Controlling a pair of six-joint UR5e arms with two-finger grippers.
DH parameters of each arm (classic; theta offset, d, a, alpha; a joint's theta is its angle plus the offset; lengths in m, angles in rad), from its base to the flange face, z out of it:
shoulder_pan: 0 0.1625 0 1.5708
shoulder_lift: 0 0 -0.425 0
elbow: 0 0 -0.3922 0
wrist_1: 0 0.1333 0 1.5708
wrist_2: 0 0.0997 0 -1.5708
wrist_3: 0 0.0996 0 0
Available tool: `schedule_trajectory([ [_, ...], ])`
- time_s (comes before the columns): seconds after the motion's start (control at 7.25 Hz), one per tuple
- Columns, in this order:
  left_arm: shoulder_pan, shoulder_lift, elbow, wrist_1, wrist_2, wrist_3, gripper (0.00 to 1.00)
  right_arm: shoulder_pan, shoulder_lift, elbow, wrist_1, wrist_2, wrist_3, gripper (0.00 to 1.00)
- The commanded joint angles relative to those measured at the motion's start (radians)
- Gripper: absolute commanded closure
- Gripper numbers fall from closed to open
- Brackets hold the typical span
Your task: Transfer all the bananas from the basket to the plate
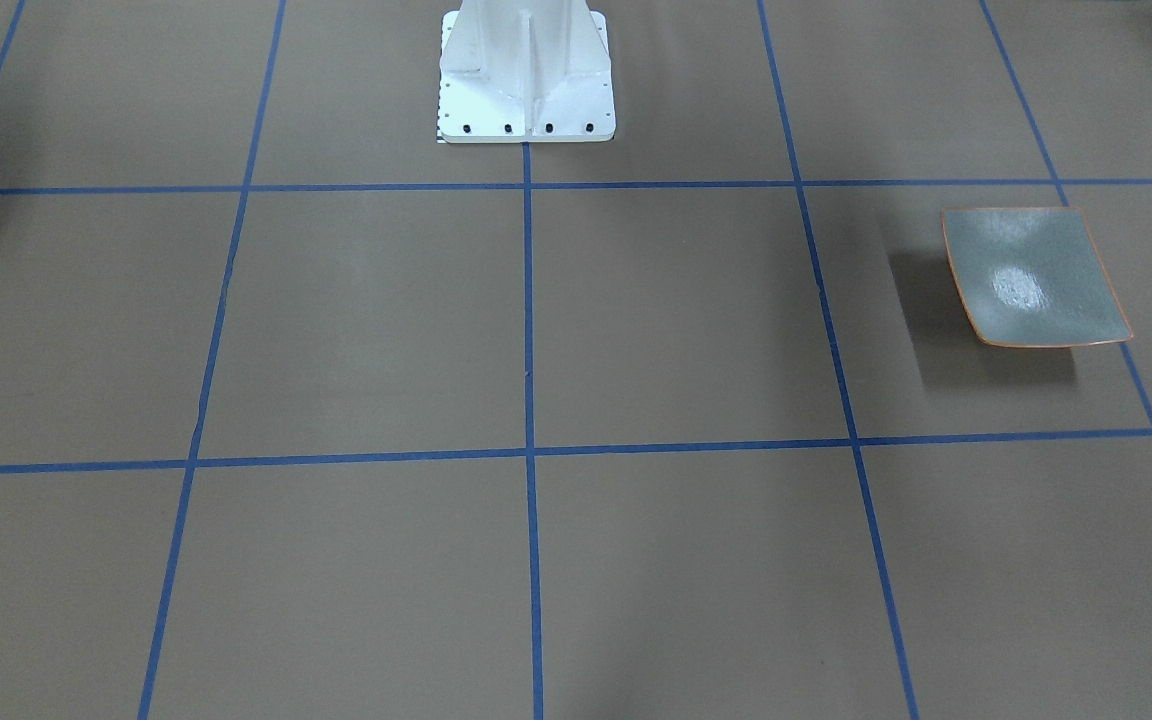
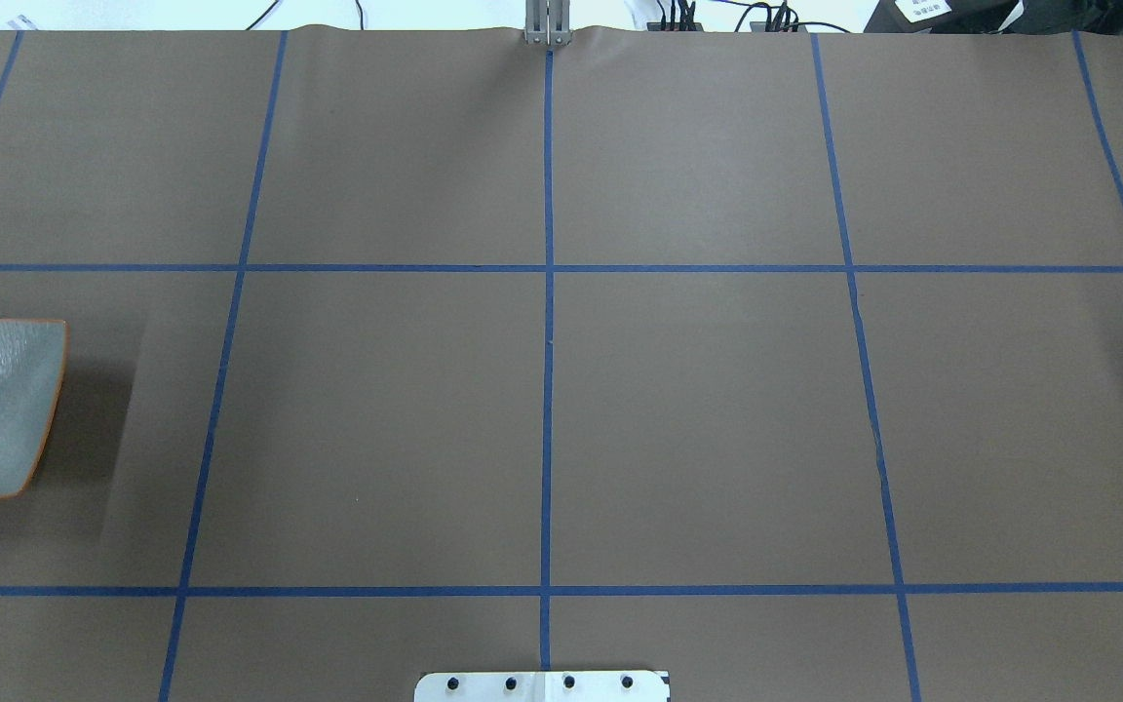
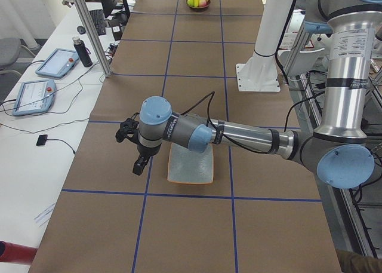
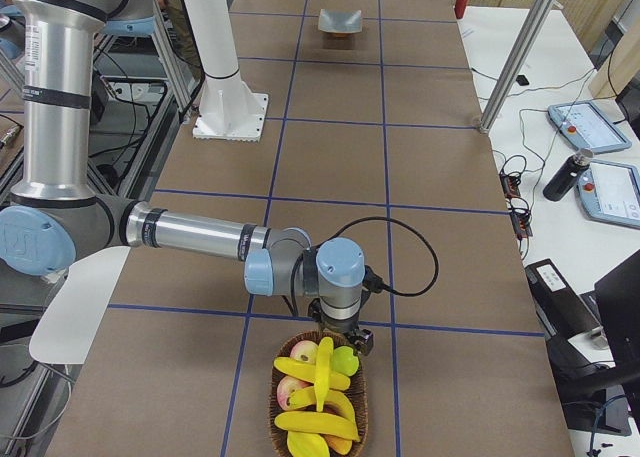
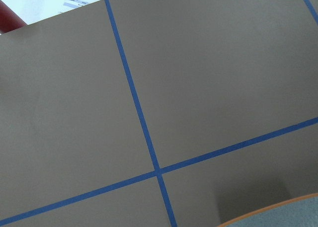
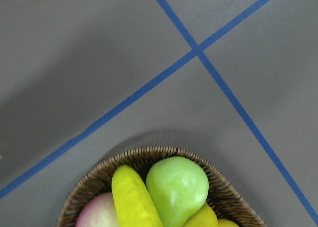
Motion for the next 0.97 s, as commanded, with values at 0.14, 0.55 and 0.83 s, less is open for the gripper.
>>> schedule_trajectory([
  [0.14,0.000,0.012,-0.004,-0.016,-0.001,-0.001,0.00,0.009,-0.051,-0.038,0.008,-0.004,-0.078,0.09],
  [0.55,0.000,0.016,-0.010,-0.017,-0.001,-0.001,0.00,0.006,-0.033,-0.049,0.008,-0.077,-0.076,0.32],
  [0.83,-0.002,0.016,-0.006,-0.023,-0.001,0.000,0.00,0.006,-0.012,-0.083,0.009,-0.088,-0.078,0.32],
])
